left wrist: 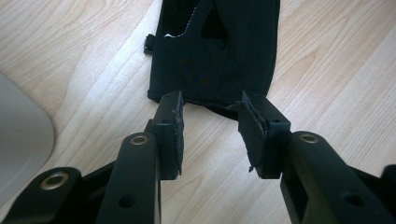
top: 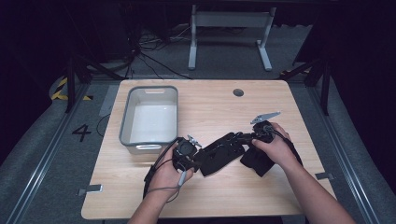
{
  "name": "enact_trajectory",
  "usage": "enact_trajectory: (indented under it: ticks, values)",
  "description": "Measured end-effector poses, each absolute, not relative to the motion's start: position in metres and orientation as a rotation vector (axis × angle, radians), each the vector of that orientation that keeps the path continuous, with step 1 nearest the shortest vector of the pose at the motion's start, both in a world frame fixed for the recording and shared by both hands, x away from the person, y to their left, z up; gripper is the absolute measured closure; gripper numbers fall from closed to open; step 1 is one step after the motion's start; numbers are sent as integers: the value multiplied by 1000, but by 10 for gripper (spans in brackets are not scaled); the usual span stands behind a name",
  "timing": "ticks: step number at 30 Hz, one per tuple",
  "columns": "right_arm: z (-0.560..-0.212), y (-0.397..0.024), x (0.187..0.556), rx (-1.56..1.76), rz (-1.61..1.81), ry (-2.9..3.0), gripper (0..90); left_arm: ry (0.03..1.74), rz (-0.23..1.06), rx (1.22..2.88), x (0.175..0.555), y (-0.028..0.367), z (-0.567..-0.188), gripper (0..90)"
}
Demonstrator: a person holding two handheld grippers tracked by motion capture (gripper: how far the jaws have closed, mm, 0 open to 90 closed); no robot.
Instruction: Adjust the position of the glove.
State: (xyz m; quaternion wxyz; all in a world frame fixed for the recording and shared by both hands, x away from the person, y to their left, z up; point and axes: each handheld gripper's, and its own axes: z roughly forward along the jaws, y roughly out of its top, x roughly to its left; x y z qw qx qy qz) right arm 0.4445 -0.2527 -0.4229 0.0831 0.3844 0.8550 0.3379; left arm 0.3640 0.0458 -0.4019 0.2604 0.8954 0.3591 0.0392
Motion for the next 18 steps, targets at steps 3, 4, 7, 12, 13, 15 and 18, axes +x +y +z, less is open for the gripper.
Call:
enact_trajectory:
  ticks: [3, 4, 7, 12, 13, 15, 18]
  values:
    - [-427, -251, 447, 1176, 1000, 2554, 649, 984, 99, 2407, 365, 46, -404, 595]
    - [-432, -248, 449, 1192, 991, 2556, 614, 983, 100, 2399, 366, 46, -404, 584]
    - [-437, -246, 449, 1197, 957, 2553, 595, 988, 105, 2398, 367, 45, -405, 558]
    - [-447, -239, 449, 1171, 894, 2550, 588, 976, 123, 2379, 367, 41, -405, 538]
    - [-447, -238, 448, 1156, 896, 2556, 621, 977, 128, 2376, 368, 41, -405, 534]
    - [-447, -238, 447, 1144, 902, 2564, 640, 977, 132, 2374, 368, 41, -405, 530]
    - [-447, -238, 445, 1111, 899, 2568, 695, 972, 140, 2362, 369, 39, -405, 522]
